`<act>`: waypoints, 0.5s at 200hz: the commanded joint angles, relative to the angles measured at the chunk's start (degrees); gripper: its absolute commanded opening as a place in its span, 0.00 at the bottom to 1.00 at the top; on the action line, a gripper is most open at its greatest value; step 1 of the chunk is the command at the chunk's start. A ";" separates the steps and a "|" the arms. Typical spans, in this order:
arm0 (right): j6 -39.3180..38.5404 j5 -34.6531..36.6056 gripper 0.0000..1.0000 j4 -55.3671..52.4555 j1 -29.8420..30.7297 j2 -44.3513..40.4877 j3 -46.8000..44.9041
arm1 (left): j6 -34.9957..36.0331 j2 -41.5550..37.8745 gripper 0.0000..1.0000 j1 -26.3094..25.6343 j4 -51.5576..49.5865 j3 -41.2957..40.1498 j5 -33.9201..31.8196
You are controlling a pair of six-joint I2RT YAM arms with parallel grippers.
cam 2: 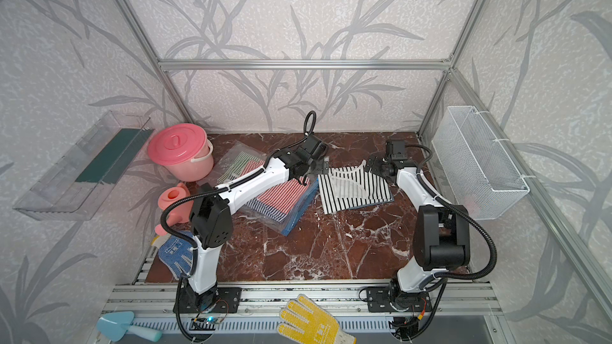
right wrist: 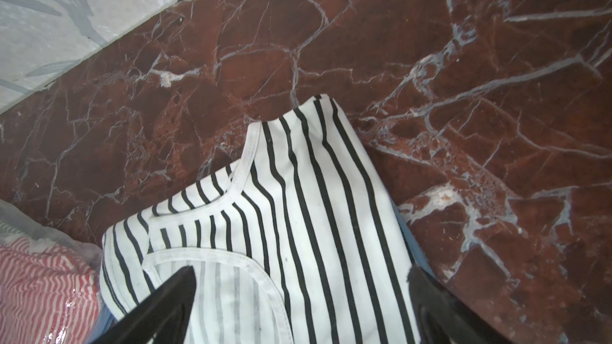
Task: Take the tank top out of the vacuum bag
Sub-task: Adjust the tank top.
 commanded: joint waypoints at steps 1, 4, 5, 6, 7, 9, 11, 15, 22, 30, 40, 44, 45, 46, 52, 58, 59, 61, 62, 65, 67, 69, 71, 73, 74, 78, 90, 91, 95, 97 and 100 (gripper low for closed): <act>-0.32 1.98 0.99 -0.33 2.46 -3.39 -1.58 | 0.37 -3.83 0.99 -0.11 1.24 -5.85 -3.45; -0.33 1.92 0.99 -0.40 2.80 -3.62 -1.90 | 0.26 -4.40 0.99 -0.11 1.72 -6.82 -3.47; -0.33 1.89 0.99 -0.36 2.88 -3.69 -1.96 | 0.22 -4.59 0.99 -0.11 1.77 -7.16 -3.42; -0.28 1.74 0.99 -0.34 2.97 -3.82 -2.12 | 0.20 -4.77 0.99 -0.11 1.97 -7.51 -3.45; -0.26 1.63 0.99 -0.33 3.05 -3.92 -2.24 | 0.23 -4.86 0.99 -0.15 2.16 -7.86 -3.46; -0.14 1.36 0.99 -0.28 3.23 -4.07 -2.53 | 0.17 -5.33 0.99 -0.12 2.52 -8.56 -3.51; -0.04 1.05 0.99 -0.24 3.34 -4.22 -2.76 | 0.11 -5.71 0.99 -0.11 2.86 -9.26 -3.48; 0.37 0.32 0.99 0.04 3.55 -4.48 -3.35 | -0.06 -6.31 0.99 -0.11 3.57 -10.62 -3.55; 1.17 -0.94 0.99 0.87 3.92 -5.00 -4.33 | -0.23 -7.39 0.99 -0.11 4.81 -12.81 -3.51; 2.25 -2.53 0.99 2.24 4.10 -5.62 -5.82 | -0.22 -8.41 0.99 -0.11 6.20 -15.13 -2.99; 3.48 -4.25 0.99 4.07 4.20 -6.17 -7.71 | -0.37 -9.31 0.98 -0.11 7.25 -17.22 -2.21; 4.02 -4.76 0.99 4.80 4.19 -6.37 -8.34 | -0.52 -9.50 0.97 -0.11 7.44 -17.89 -2.03; 4.18 -4.83 0.99 4.97 4.19 -6.43 -8.60 | -0.53 -9.56 0.97 -0.11 7.45 -18.10 -1.91; 4.34 -4.96 0.99 5.18 4.24 -6.51 -8.83 | -0.62 -9.63 0.97 -0.11 7.54 -18.34 -1.90; 5.01 -5.58 0.99 6.08 4.20 -6.71 -9.78 | -0.82 -9.88 0.97 -0.11 7.70 -19.36 -1.62; 5.44 -5.82 0.99 6.43 4.19 -6.88 -10.62 | -0.97 -9.96 0.96 -0.11 7.84 -20.43 -1.39; 5.55 -5.85 0.99 6.44 4.19 -6.91 -10.72 | -1.01 -10.01 0.95 -0.11 7.87 -20.56 -1.37; 5.78 -5.87 0.99 6.45 4.19 -6.99 -10.89 | -1.05 -10.08 0.95 -0.11 7.93 -20.92 -1.36; 5.93 -5.87 0.99 6.45 4.19 -7.00 -10.98 | -1.10 -10.16 0.95 -0.11 7.91 -21.07 -1.32; 6.21 -5.87 0.99 6.33 4.19 -7.09 -11.28 | -1.22 -10.21 0.95 -0.15 8.02 -21.49 -1.27; 6.49 -5.74 0.99 6.29 4.19 -7.17 -11.49 | -1.38 -10.29 0.94 -0.12 8.05 -21.81 -1.23; 6.58 -5.71 0.99 6.28 4.19 -7.25 -11.68 | -1.47 -10.33 0.94 -0.16 8.13 -22.22 -1.15; 6.67 -5.70 0.99 6.34 4.19 -7.39 -11.86 | -1.58 -10.32 0.93 -0.12 8.19 -22.48 -1.06; 6.74 -5.70 0.99 6.40 4.19 -7.48 -12.10 | -1.63 -10.34 0.93 -0.11 8.27 -22.83 -1.02; 6.77 -5.66 0.99 6.43 4.19 -7.56 -12.20 | -1.65 -10.37 0.92 -0.11 8.30 -22.90 -0.97; 6.79 -5.61 0.99 6.60 4.20 -7.77 -12.62 | -1.76 -10.42 0.91 -0.11 8.56 -23.56 -0.77; 6.56 -5.40 0.99 7.27 4.19 -8.53 -13.89 | -2.34 -10.56 0.87 -0.11 8.70 -25.02 -0.32; 6.50 -5.33 0.99 7.26 4.19 -8.57 -13.98 | -2.40 -10.52 0.86 -0.11 8.65 -25.05 -0.27; 6.30 -5.15 0.99 7.26 4.19 -8.75 -14.33 | -2.61 -10.43 0.85 -0.11 8.59 -25.35 -0.19; 6.23 -5.04 0.99 7.25 4.24 -8.81 -14.43 | -2.65 -10.39 0.84 -0.11 8.59 -25.48 -0.12; 6.07 -4.93 0.99 7.24 4.20 -8.92 -14.61 | -2.68 -10.37 0.82 -0.19 8.59 -25.68 0.03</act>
